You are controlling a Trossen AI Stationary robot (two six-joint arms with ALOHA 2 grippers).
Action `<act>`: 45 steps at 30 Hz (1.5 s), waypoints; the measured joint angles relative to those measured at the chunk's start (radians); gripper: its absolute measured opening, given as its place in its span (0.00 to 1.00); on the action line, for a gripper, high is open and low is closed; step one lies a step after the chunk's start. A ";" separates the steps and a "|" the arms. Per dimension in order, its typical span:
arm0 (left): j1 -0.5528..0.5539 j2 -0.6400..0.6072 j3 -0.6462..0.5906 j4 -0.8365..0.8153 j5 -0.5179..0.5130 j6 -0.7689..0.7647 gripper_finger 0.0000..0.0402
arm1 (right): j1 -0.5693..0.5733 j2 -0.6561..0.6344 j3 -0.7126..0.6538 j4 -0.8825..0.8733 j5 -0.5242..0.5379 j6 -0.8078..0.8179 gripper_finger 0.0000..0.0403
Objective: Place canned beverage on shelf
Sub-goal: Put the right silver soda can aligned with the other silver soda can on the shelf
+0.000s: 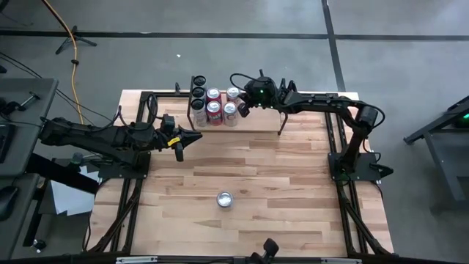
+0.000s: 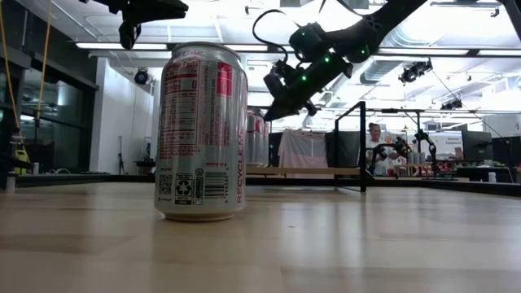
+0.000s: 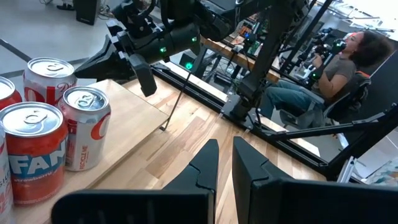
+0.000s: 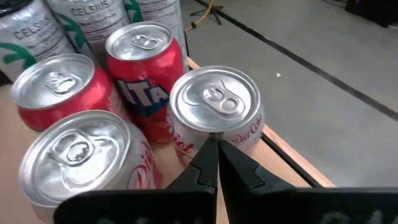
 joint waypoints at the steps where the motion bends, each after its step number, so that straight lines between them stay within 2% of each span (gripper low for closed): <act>1: 0.000 0.000 0.000 0.000 0.000 0.000 0.01 | -0.005 0.000 0.001 -0.004 0.006 0.001 0.00; 5: 0.000 0.000 0.000 0.000 0.000 0.000 0.01 | -0.026 0.000 0.057 -0.124 0.024 0.031 0.00; 8: 0.000 0.000 0.000 0.000 0.001 0.000 0.01 | -0.032 0.000 0.129 -0.227 0.025 -0.005 0.00; 11: 0.000 0.000 0.000 0.000 0.000 0.000 0.01 | -0.038 0.007 0.198 -0.266 0.024 -0.010 0.00; 17: 0.000 0.000 0.000 0.001 -0.001 0.000 0.01 | -0.103 0.110 0.309 -0.412 -0.040 0.105 0.00; 21: 0.000 0.000 0.000 0.000 0.004 0.000 0.01 | -0.119 0.179 0.365 -0.505 -0.137 0.163 0.00; 45: 0.000 0.000 0.000 -0.001 0.005 0.001 0.01 | -0.065 0.208 0.380 -0.453 -0.151 0.143 0.00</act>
